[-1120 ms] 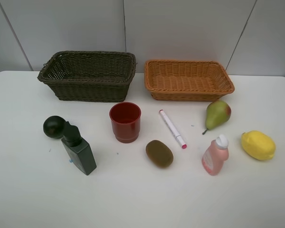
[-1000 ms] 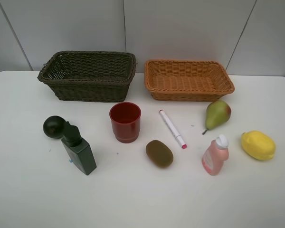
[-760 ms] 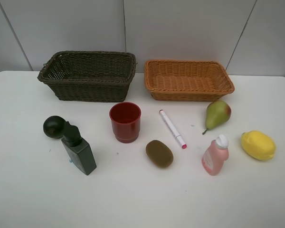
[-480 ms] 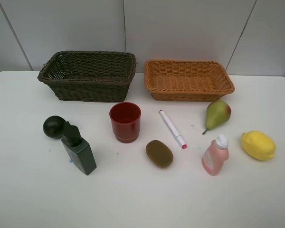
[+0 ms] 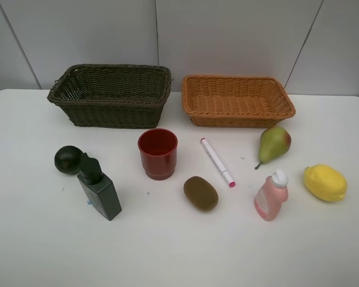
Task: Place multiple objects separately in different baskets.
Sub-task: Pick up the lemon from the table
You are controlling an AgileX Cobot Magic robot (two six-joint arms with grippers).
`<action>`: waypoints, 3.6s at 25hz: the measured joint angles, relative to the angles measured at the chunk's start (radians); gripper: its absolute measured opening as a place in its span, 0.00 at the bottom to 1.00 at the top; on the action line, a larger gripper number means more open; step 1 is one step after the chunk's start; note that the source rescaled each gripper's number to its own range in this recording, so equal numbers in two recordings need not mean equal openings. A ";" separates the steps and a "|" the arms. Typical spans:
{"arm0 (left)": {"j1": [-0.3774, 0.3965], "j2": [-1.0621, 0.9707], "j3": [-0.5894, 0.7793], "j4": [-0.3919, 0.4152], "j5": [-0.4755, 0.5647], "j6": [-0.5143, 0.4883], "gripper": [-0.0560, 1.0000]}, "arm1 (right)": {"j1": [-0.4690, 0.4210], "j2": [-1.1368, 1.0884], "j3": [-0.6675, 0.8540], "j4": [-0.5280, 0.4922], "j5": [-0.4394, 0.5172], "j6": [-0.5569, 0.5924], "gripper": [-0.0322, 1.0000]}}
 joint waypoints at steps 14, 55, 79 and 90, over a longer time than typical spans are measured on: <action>0.000 0.000 0.000 0.000 0.000 0.000 1.00 | 0.000 0.000 0.000 0.000 0.000 0.000 0.94; 0.000 0.000 0.000 0.000 0.000 0.000 1.00 | 0.000 0.643 -0.159 -0.030 -0.144 -0.008 0.92; 0.000 0.000 0.000 0.000 0.000 0.000 1.00 | 0.000 1.358 -0.208 -0.081 -0.375 -0.212 0.91; 0.000 0.000 0.000 0.000 0.000 0.000 1.00 | 0.000 1.580 -0.209 -0.082 -0.479 -0.294 0.91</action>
